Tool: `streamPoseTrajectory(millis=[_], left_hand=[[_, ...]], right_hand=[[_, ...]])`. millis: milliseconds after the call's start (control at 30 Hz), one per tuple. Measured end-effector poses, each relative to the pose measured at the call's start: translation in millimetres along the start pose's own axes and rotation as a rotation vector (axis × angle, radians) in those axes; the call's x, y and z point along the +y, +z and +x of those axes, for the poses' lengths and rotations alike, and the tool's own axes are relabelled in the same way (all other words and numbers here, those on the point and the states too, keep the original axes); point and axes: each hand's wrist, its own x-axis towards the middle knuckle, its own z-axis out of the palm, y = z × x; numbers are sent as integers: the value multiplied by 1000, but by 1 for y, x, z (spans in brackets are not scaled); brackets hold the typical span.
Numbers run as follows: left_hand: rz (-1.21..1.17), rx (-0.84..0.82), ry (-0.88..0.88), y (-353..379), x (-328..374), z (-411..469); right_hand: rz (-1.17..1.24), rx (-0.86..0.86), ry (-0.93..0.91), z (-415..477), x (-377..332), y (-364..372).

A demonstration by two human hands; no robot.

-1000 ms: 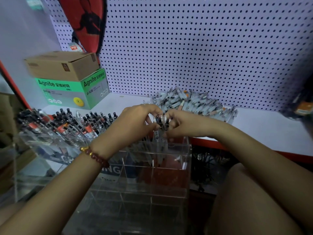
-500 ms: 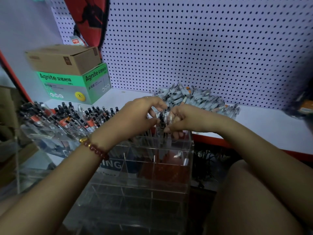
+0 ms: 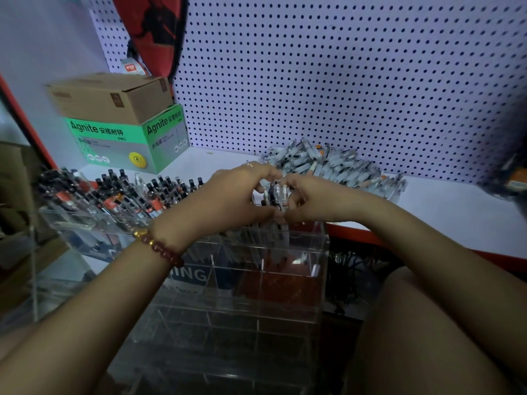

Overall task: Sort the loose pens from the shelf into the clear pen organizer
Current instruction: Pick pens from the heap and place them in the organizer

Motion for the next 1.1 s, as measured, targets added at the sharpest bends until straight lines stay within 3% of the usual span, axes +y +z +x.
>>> streamPoseTrajectory(millis=[167, 400, 533, 700, 967, 1100], left_hand=[[6, 12, -20, -1, -4, 1], [-14, 18, -29, 1, -7, 3], [1, 23, -14, 1, -4, 1], [-9, 37, -6, 0, -3, 0], [-13, 31, 31, 0, -3, 0], [-164, -4, 35, -10, -7, -2]], right_hand=[[42, -91, -47, 0, 6, -3], [-67, 50, -84, 2, 10, -4], [-115, -2, -79, 1, 9, -5], [15, 75, -10, 1, 10, -4], [18, 106, -11, 4, 5, 3], [65, 84, 24, 1, 5, -8]])
